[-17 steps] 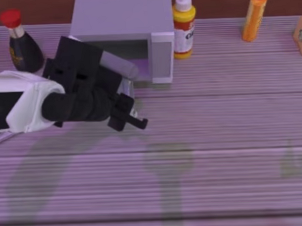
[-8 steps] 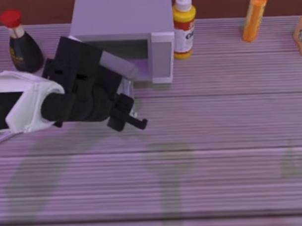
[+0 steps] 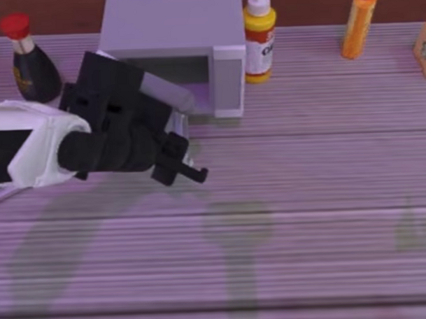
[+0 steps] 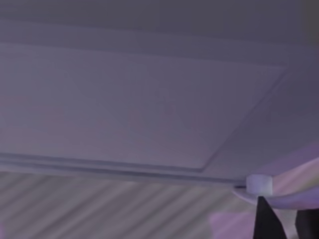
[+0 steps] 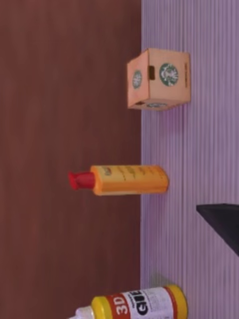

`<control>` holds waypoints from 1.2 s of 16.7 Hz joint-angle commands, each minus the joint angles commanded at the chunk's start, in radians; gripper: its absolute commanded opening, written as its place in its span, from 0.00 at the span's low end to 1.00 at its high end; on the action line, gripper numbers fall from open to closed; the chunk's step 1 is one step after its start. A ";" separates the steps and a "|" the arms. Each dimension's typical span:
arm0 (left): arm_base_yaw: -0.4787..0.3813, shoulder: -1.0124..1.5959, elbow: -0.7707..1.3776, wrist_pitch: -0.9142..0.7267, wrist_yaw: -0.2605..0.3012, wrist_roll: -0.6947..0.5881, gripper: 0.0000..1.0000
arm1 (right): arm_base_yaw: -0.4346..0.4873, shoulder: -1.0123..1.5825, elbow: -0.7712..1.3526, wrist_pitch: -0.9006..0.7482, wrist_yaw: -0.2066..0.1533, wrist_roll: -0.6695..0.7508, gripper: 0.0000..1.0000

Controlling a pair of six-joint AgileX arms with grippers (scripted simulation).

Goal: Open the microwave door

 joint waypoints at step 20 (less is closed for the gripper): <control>0.018 -0.013 -0.014 -0.005 0.033 0.040 0.00 | 0.000 0.000 0.000 0.000 0.000 0.000 1.00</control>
